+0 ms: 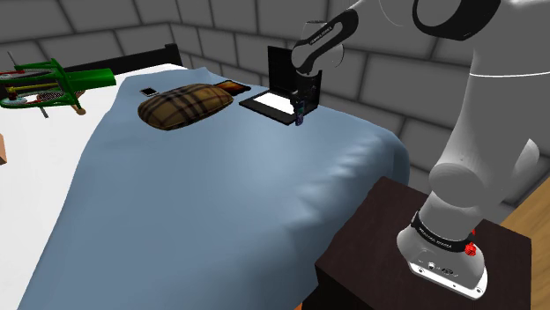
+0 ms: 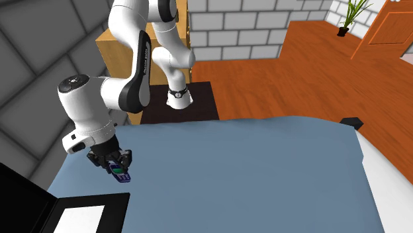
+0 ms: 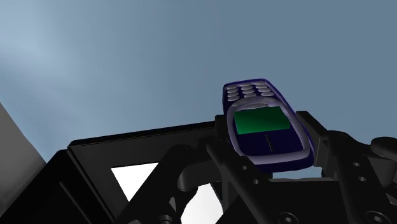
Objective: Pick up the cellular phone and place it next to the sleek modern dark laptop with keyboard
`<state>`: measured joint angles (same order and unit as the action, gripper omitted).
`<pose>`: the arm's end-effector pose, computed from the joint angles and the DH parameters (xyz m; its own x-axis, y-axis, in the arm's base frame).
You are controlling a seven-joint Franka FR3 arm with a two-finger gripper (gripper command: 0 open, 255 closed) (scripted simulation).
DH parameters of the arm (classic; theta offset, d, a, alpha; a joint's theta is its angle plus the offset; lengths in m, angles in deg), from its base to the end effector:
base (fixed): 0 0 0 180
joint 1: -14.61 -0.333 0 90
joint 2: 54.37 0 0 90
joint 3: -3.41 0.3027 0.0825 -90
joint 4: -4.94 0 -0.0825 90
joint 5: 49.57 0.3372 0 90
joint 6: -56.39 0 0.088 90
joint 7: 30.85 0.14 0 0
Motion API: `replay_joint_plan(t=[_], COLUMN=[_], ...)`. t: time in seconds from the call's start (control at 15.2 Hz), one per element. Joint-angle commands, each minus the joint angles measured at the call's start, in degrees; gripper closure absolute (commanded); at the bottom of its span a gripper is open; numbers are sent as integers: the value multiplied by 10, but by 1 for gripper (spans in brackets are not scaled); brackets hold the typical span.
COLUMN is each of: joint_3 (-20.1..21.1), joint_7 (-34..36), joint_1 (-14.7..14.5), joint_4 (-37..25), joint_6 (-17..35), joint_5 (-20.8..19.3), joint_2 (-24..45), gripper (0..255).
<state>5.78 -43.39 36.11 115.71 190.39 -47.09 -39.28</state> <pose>0.5548 -0.1917 0.3472 0.9785 -0.1440 0.1475 -0.1435 -0.9895 -0.0141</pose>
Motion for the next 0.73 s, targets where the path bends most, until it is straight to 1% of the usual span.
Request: replay_joint_plan(t=[0.0, 0.33, 0.59, 0.66], joint_3=[0, 0, -1, -1], joint_7=[0, 0, 0, 0], joint_1=[0, 0, 2, 2], joint_4=[0, 0, -17, -17], joint_6=[0, 0, -60, -60], joint_5=[0, 0, 1, 1], joint_2=[0, 0, -43, -43], gripper=[0, 0, 0, 0])
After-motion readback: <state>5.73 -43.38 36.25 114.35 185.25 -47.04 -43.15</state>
